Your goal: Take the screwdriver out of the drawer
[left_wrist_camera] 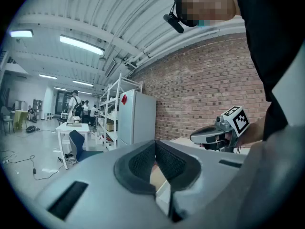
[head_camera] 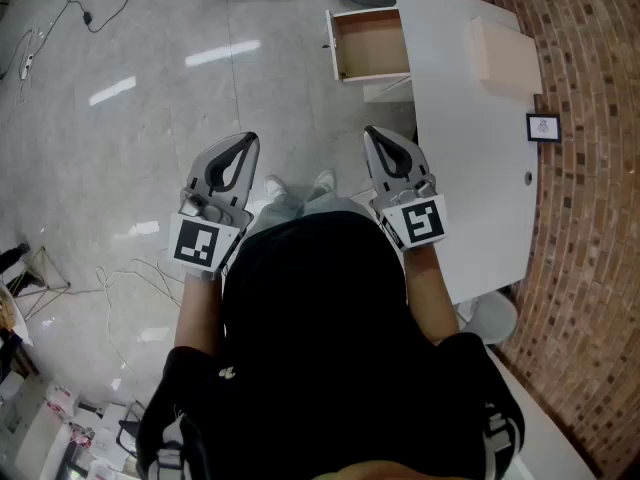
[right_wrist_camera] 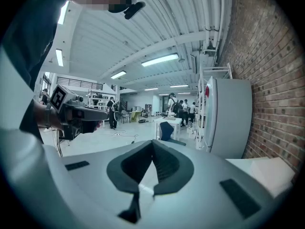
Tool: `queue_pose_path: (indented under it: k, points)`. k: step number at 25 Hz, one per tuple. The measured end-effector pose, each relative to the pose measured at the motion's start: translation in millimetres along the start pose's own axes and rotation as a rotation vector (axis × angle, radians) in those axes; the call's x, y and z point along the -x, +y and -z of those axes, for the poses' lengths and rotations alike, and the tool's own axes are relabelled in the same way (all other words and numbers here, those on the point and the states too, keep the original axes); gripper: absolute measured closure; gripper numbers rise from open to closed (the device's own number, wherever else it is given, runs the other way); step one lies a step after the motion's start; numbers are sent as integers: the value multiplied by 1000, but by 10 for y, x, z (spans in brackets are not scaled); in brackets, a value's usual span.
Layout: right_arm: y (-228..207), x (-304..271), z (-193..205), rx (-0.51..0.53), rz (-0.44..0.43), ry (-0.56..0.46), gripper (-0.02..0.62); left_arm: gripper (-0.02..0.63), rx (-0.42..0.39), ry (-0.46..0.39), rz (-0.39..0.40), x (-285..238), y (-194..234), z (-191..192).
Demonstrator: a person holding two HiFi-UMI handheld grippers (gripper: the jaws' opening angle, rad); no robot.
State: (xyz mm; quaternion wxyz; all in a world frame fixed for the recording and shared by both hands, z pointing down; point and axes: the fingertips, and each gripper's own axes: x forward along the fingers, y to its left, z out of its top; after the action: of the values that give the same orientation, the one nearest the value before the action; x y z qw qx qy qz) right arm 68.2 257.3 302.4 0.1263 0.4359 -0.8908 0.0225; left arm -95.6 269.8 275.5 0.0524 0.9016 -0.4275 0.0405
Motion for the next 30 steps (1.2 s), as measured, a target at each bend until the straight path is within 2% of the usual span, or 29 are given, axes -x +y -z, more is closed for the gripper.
queue_pose_path:
  k: [13,17,23,30]
  points:
    - [254,-208,-68,-24,39,-1,586,603,24,-2,23,268,368,104]
    - [108,-248,24,-45,70,20,585,603,24,11,30,229,420,159]
    - [-201,-443,159,-53,72,38,586,603,27,45,12,-12,535,249]
    - [-743,-846,300,-41,10,79,586,603,28,86,-21,-640,689,252]
